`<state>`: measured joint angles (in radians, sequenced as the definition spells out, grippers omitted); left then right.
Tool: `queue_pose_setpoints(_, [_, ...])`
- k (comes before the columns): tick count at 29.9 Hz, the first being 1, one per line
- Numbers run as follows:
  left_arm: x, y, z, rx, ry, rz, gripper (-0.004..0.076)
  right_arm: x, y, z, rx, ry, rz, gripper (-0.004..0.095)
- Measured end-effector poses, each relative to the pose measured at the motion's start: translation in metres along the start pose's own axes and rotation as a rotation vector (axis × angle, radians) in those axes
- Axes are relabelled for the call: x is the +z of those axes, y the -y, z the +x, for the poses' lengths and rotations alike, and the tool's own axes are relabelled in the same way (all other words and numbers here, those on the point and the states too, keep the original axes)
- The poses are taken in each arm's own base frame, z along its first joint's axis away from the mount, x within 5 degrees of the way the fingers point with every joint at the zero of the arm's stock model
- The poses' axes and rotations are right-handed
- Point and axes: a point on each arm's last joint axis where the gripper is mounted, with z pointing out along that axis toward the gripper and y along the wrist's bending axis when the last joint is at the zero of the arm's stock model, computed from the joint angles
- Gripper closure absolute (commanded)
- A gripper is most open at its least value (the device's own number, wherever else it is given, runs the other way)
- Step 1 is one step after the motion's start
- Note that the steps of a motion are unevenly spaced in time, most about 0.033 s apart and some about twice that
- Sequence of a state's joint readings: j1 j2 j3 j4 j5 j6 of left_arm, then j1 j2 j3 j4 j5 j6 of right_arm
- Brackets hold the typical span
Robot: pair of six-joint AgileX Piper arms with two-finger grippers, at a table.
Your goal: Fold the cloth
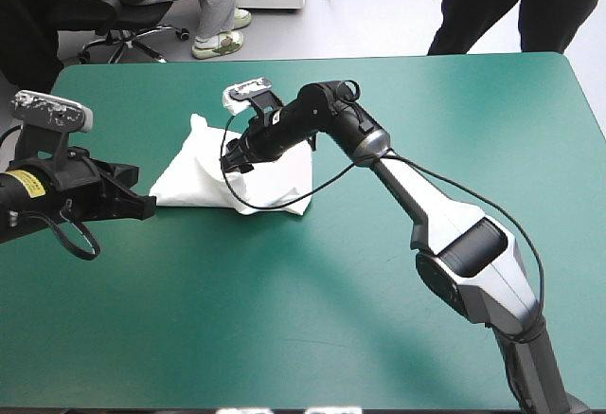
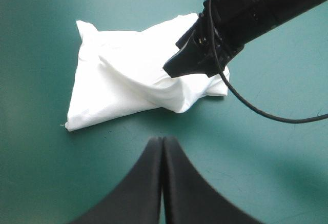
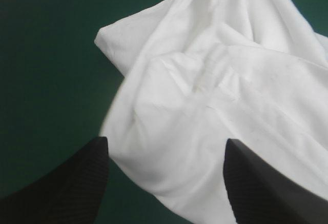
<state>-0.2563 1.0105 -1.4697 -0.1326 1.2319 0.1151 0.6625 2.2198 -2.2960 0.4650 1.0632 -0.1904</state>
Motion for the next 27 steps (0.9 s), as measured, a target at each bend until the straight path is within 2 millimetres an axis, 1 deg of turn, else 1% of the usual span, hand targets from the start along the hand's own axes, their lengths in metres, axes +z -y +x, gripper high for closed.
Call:
queue_pose_setpoints(2, [0.000, 0.000, 0.000, 0.000, 0.000, 0.001, 0.0741, -0.006, 0.001, -0.002, -0.001, -0.010, 0.019, 0.0303])
queue_pose_setpoints(4, [0.000, 0.000, 0.000, -0.001, 0.000, 0.002, 0.0741, -0.011, 0.006, -0.001, 0.006, -0.037, 0.046, 0.0302])
queue_pose_setpoints(11, [0.000, 0.000, 0.000, -0.001, 0.000, 0.002, 0.0741, -0.025, 0.043, 0.007, 0.060, -0.124, 0.179, 0.0271])
queue_pose_setpoints(15, [0.000, 0.000, 0.000, -0.001, 0.000, 0.002, 0.0741, -0.031, 0.062, 0.010, 0.096, -0.136, 0.209, 0.0271])
queue_pose_setpoints(18, [0.000, 0.000, 0.000, -0.002, 0.000, 0.003, 0.0741, -0.025, 0.077, 0.014, 0.125, -0.154, 0.218, 0.0273])
queue_pose_setpoints(22, [0.000, 0.000, 0.000, -0.002, 0.000, 0.003, 0.0741, -0.006, 0.096, 0.024, 0.167, -0.194, 0.213, 0.0273])
queue_pose_setpoints(27, [0.000, 0.000, 0.000, -0.003, 0.000, 0.003, 0.0741, 0.018, 0.111, 0.037, 0.214, -0.239, 0.184, 0.0273])
